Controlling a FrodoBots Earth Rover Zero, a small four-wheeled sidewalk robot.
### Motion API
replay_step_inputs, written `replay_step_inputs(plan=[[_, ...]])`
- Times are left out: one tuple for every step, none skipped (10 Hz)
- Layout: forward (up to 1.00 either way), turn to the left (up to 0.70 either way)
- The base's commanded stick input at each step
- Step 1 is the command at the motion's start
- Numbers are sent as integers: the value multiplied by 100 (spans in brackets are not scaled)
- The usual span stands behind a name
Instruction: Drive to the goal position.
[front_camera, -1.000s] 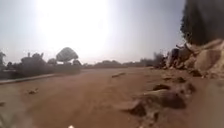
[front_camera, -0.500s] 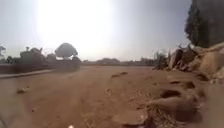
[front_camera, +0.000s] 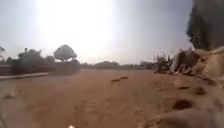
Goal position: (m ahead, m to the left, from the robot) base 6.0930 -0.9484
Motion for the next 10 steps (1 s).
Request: replay_step_inputs(plan=[[70, 14], [57, 11], [27, 5], [0, 0], [0, 0], [0, 0], [0, 0], [0, 0], [-1, 0], [-20, 0]])
